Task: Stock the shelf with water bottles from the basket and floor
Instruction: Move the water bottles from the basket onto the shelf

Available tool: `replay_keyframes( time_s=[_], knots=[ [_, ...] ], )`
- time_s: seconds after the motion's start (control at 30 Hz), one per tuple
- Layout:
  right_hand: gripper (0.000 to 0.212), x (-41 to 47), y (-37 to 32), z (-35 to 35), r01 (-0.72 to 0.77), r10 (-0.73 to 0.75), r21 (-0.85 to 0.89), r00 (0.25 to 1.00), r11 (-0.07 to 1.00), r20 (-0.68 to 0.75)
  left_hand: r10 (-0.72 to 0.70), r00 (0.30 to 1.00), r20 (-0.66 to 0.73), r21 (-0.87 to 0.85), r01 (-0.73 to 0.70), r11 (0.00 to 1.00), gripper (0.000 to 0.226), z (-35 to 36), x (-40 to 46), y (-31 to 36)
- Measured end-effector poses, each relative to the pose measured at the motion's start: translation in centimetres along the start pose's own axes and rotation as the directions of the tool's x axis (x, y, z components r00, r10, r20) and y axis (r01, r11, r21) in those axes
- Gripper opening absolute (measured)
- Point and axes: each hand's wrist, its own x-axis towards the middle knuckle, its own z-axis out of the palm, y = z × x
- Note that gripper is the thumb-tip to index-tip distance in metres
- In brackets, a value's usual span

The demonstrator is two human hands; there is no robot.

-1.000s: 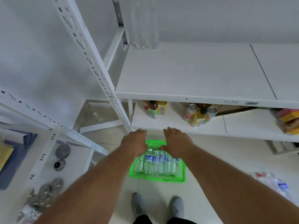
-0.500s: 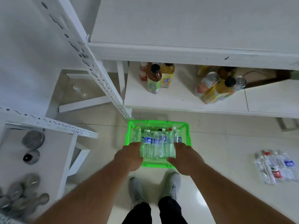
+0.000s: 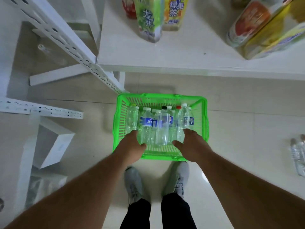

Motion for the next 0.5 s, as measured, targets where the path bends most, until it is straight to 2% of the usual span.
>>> replay_keyframes(
  time_s=[0.27, 0.5],
  knots=[
    [0.074, 12.0, 3.9, 3.1, -0.170, 0.200, 0.265, 0.976, 0.949, -0.090, 0.007, 1.000, -0.003, -0.123, -0.008, 0.992, 0.080, 8.2, 10.1, 3.1],
    [0.081, 22.4, 5.6, 6.7, -0.243, 0.308, 0.368, 0.943, 0.897, -0.127, -0.109, 0.993, -0.035, -0.153, 0.103, 0.983, 0.098, 14.2, 18.7, 3.5]
  ],
)
